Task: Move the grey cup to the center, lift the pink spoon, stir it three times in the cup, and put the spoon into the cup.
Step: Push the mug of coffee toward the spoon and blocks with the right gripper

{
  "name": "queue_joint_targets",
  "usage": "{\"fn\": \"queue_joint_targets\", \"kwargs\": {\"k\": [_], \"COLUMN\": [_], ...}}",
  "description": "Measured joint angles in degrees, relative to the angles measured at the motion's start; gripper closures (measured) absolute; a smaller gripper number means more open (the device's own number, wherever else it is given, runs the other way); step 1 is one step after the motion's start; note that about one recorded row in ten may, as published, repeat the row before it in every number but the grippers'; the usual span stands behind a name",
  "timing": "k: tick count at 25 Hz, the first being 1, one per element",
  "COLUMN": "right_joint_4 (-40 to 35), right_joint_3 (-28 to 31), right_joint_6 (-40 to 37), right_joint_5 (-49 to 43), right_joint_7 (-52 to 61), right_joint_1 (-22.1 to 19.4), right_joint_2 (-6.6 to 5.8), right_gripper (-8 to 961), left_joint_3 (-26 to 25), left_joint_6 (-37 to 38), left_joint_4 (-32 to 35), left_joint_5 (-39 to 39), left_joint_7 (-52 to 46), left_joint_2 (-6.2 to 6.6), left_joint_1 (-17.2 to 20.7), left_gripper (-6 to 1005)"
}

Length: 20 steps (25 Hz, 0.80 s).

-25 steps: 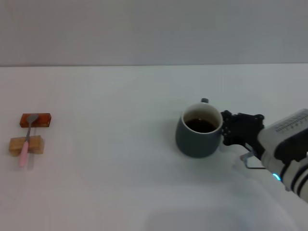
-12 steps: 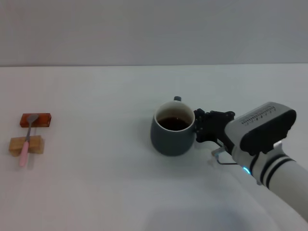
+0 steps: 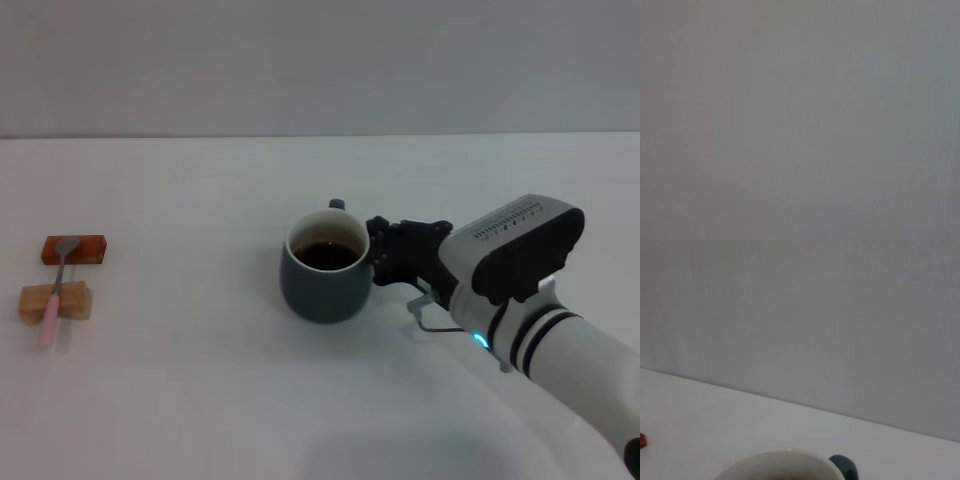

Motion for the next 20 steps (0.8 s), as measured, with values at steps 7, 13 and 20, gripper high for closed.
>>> {"fn": "queue_joint_targets", "kwargs": {"k": [7,13,20], "right_joint_4": [-1.06,-3.39,-8.36], "right_joint_3": [-2.25,-1.25,1.05], "right_joint_6": [-0.6,-5.08,-13.4], "right_joint_5": [0.0,0.0,-0.09], "right_joint_7": [4.17,4.25,4.22], "right_joint_1": [2.16,2.21,1.83], "right_joint_2": [0.19,0.11,-0.11], "right_gripper": [921,921,920], "left_joint_3": [-0.04,0.74,3.3], "left_joint_6": [2.08,2.73,3.24], "left_joint_4": [0.01,0.01,0.5], "left_joint_5": [0.3,0.28,0.32], "left_joint_7": [-0.67,-2.72,-4.3], "left_joint_2": [0.06,-0.33,-1.44], "left_joint_1": [0.71,1.02,0.83], "left_gripper": [567,567,568]}}
